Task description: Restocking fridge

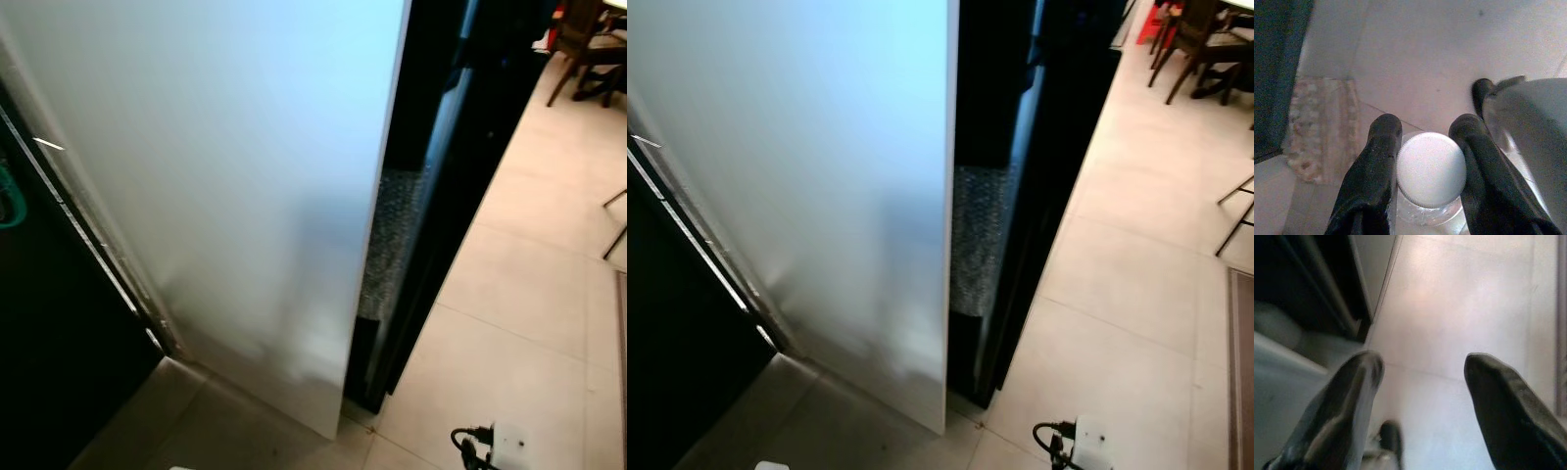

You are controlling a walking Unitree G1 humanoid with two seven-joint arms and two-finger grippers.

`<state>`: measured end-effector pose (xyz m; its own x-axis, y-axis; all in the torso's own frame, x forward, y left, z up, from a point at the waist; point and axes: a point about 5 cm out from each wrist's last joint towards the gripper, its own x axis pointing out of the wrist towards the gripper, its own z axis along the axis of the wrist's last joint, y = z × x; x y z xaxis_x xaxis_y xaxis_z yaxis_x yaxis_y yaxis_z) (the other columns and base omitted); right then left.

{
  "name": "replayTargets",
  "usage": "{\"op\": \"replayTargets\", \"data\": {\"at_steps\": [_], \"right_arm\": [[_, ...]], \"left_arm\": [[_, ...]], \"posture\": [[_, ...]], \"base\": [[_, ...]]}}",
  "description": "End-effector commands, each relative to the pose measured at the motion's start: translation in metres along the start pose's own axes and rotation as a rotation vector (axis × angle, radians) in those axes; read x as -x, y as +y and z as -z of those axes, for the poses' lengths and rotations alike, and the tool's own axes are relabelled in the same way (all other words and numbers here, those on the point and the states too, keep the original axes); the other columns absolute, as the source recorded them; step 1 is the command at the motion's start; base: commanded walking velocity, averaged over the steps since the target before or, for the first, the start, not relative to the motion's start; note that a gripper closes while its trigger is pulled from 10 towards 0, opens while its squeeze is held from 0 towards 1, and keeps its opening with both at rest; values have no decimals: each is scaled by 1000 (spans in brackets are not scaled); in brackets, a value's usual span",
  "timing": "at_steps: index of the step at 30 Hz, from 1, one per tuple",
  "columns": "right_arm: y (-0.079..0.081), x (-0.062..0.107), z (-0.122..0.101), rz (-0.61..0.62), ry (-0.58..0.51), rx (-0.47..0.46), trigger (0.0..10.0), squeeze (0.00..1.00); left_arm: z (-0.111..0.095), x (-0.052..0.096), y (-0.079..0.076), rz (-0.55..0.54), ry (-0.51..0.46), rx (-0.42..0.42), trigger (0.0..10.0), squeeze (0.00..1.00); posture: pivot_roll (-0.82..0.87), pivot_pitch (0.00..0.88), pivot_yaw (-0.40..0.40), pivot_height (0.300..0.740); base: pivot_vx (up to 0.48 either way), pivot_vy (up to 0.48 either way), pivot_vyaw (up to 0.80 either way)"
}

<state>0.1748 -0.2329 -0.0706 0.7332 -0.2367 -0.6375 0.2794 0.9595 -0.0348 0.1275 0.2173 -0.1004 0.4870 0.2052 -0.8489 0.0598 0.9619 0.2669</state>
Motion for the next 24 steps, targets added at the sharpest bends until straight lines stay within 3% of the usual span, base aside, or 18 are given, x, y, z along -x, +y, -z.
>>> {"op": "replayTargets", "data": {"at_steps": [1, 2, 7, 9, 13, 14, 16, 19, 22, 23, 24], "right_arm": [[-9, -14, -59, -2, -221, 40, 10000, 0], [-13, -17, -88, -6, -333, 13, 10000, 0], [-10, -14, -111, -19, -459, -15, 10000, 0], [1, -10, -128, -61, -552, 17, 10000, 0], [21, -2, -141, -142, -623, 22, 10000, 0], [33, 5, -144, -166, -633, 8, 10000, 0], [47, 9, -138, -188, -551, 21, 10000, 0], [55, 9, -129, -207, -465, 76, 10000, 0], [65, 10, -131, -208, -440, 44, 10000, 0], [75, 10, -143, -241, -472, 44, 10000, 698], [78, 11, -149, -256, -493, 40, 10000, 1000]], "left_arm": [[6, 1, 2, -14, 16, 22, 10000, 0], [8, 2, 3, -20, 21, 24, 10000, 0], [13, 3, 4, -33, 28, 32, 10000, 0], [15, 4, 6, -42, 30, 39, 10000, 0], [18, 4, 7, -46, 34, 37, 10000, 0], [20, 5, 8, -48, 38, 28, 10000, 0], [22, 5, 9, -51, 42, 26, 10000, 0], [23, 5, 9, -52, 44, 24, 10000, 0], [24, 6, 10, -50, 47, 10, 10000, 0], [24, 6, 9, -47, 47, 5, 10000, 0], [24, 6, 9, -46, 45, 4, 10000, 0]], "posture": [[-40, 0, -1, 740], [-48, 0, -5, 740], [-40, 0, -12, 740], [-32, 0, -7, 740], [-33, 0, -4, 740], [-30, 0, -3, 740], [-33, 0, 0, 740], [-45, 0, 6, 740], [-60, 0, 15, 740], [-62, 0, 16, 740], [-59, 0, 15, 740]], "base": [[0, 0, 0], [0, 0, 0], [0, 0, 0], [0, 0, 0], [0, 0, 0], [0, 0, 0], [0, 0, 0], [0, 0, 0], [0, 0, 0], [0, 0, 0], [0, 0, 0]]}}
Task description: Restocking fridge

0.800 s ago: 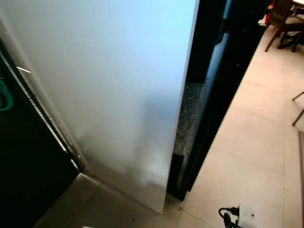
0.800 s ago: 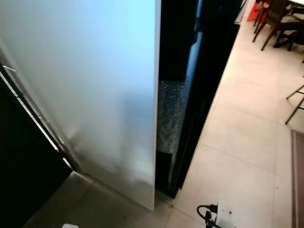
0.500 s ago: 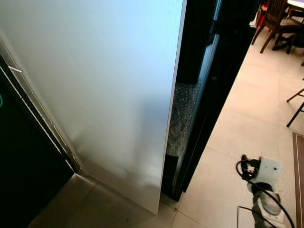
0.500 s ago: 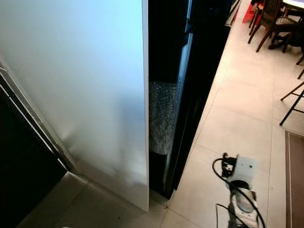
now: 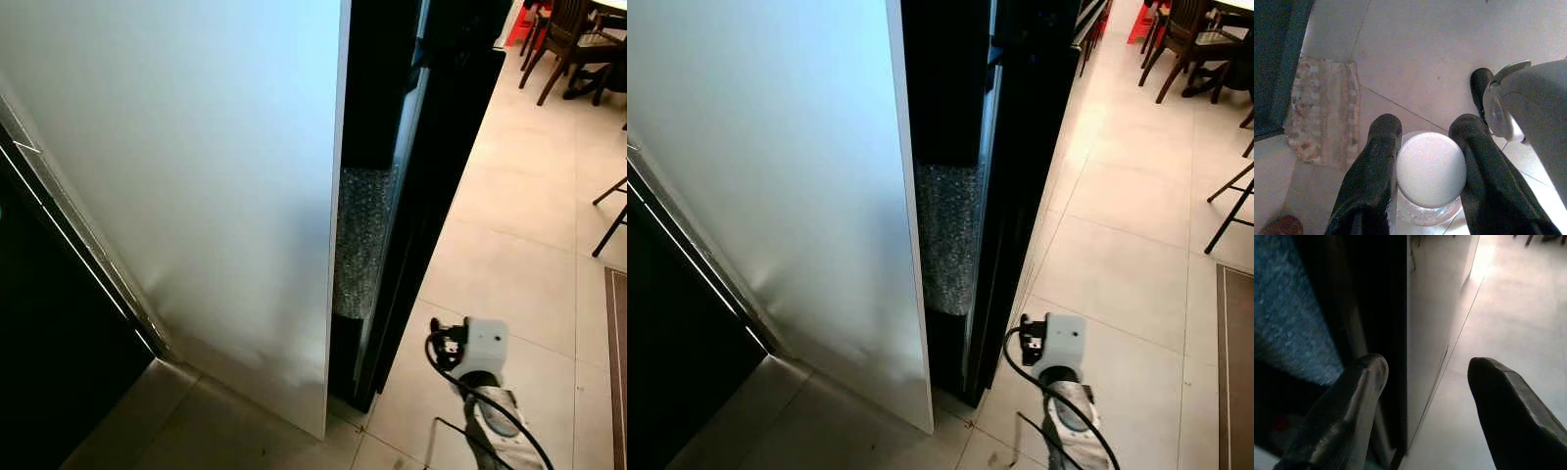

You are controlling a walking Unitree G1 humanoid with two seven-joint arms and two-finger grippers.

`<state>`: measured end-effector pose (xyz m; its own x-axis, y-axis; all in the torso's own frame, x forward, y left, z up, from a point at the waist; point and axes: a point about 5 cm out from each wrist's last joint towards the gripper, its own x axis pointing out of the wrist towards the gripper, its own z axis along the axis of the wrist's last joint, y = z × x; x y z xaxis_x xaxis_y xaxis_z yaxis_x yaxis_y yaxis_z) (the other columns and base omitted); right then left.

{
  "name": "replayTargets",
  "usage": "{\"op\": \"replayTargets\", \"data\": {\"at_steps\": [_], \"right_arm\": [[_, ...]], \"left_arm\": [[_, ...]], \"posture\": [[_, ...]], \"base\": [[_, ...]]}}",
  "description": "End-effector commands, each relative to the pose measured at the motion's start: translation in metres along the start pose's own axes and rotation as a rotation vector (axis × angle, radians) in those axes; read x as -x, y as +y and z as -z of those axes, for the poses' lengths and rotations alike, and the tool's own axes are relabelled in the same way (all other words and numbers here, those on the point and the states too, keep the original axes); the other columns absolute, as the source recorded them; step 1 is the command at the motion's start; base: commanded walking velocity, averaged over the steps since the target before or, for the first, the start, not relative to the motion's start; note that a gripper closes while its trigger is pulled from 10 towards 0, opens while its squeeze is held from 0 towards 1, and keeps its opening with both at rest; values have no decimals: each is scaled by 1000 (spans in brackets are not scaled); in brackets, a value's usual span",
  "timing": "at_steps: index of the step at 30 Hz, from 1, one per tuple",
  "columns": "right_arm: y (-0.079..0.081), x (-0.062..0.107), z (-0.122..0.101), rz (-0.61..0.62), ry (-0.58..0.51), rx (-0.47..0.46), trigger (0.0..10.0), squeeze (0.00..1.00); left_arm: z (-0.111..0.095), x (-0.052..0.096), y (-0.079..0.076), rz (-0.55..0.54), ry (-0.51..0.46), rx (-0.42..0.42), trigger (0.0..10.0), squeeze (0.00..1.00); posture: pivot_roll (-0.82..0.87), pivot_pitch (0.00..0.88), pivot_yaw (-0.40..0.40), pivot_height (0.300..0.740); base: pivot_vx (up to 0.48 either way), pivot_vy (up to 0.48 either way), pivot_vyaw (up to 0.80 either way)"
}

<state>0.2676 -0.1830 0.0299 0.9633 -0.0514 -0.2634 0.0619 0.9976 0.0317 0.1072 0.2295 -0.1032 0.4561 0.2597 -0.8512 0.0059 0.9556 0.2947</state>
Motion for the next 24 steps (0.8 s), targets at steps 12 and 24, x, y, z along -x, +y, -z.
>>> {"op": "replayTargets", "data": {"at_steps": [12, 24], "right_arm": [[58, -29, -71, -259, -125, 44, 10000, 1000], [48, -33, -100, -142, -218, 94, 10000, 0]], "left_arm": [[3, 1, -2, 2, -5, -11, 10000, 0], [4, 1, -2, 2, 7, -16, 10000, 0]], "posture": [[-39, 0, 11, 740], [-45, 0, 19, 740]], "base": [[0, 0, 0], [0, 0, 0]]}}
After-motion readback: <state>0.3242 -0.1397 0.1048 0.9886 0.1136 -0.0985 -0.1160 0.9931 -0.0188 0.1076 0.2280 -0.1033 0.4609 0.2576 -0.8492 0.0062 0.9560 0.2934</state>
